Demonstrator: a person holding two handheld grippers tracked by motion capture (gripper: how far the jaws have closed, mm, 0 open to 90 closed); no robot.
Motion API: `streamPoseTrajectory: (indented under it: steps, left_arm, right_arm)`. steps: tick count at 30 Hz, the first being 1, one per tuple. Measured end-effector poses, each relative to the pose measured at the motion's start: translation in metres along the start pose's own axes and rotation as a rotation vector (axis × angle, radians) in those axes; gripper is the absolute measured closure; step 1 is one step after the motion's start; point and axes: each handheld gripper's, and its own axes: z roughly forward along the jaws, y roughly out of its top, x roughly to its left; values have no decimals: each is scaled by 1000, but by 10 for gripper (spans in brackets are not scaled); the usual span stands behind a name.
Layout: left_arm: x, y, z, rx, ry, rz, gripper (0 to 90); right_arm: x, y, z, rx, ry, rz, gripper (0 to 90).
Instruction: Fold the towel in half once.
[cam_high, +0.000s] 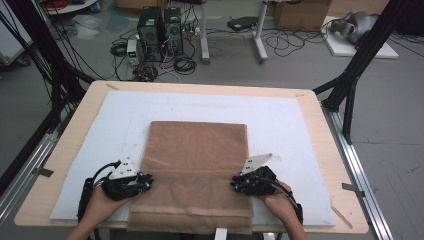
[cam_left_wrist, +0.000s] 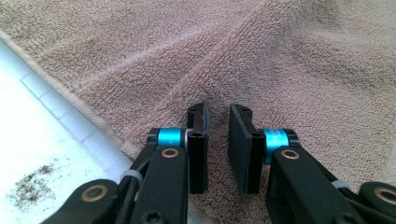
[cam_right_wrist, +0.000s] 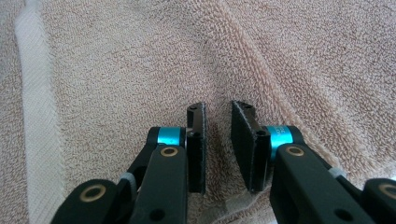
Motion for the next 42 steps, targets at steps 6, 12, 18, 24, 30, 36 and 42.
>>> streamPoseTrajectory:
  steps: [6, 12, 18, 24, 30, 36, 42]
  left_arm:
    - [0, 0, 0, -1, -1, -7, 760]
    - [-4, -1, 1, -8, 23, 10, 751]
    - [-6, -1, -3, -26, 20, -1, 868]
    - [-14, 7, -44, -99, -34, -7, 871]
    - [-23, 19, -80, -137, -74, 24, 789]
    - [-13, 14, -59, -113, -59, -7, 661]
    - [-11, 3, -27, -54, -61, -7, 599]
  right_arm:
    - [-1, -1, 0, -11, 2, 6, 754]
    - [0, 0, 0, -5, -5, 7, 774]
    - [2, 2, -1, -7, -3, -5, 854]
    - [16, 12, -30, -42, 30, -49, 854]
    - [35, 28, -74, -147, 93, -99, 767]
    - [19, 28, -65, -131, 89, -56, 675]
    - [12, 17, -33, -63, 120, -39, 629]
